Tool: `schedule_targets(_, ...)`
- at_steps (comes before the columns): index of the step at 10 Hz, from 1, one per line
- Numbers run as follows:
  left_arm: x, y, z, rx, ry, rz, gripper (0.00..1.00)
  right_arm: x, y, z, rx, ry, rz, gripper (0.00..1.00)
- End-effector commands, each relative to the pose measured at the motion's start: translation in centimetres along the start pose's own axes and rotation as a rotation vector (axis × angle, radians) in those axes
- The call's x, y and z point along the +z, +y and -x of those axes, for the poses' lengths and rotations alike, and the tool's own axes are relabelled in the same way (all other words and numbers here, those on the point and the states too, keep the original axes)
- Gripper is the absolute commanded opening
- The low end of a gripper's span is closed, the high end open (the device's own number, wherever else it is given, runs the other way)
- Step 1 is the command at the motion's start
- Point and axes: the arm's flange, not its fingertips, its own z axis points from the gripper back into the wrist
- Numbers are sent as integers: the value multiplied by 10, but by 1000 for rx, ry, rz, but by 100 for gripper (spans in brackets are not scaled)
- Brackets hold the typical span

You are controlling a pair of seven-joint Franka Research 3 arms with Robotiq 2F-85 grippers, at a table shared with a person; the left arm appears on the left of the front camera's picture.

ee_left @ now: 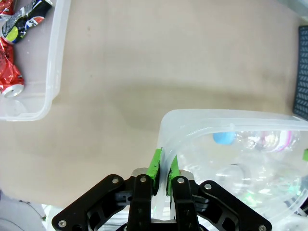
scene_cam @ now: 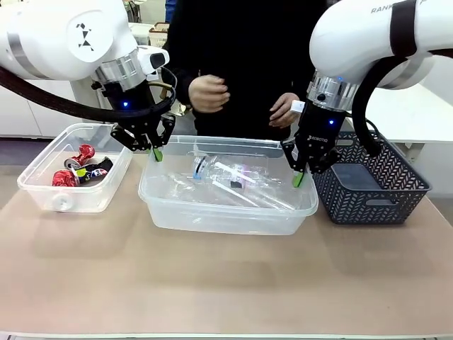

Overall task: Sort the waste into each basket.
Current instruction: Offer the picked Organizing box to the human.

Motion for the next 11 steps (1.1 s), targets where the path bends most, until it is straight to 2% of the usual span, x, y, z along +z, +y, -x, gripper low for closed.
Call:
schedule_targets(1, 4, 2, 0, 36, -19, -5, 0, 2, -3, 3, -9, 7, 2, 0)
schedule_targets(6, 4, 2, 0, 36, -19, -5, 0, 2, -3, 3, -9, 7, 2, 0)
schedule_targets(7, 0, 0, 0, 0, 0, 0, 7, 0, 0, 0, 0, 0, 0, 4)
schedule_targets(8, 4, 5, -35, -11, -19, -41, 7, 14, 7, -32, -7, -12, -7, 4)
schedule_targets(9, 5, 8, -67, -22, -40, -60, 7, 22, 16, -62, 48, -5, -21, 4)
schedule_targets(10, 0, 9, -89, -17, -77, -50, 7, 21, 22, -92, -11, 21, 2, 4)
schedule_targets(11, -12, 12, -104, -19, -69, -38, 7, 14, 26, -113, 0, 63, -12, 4)
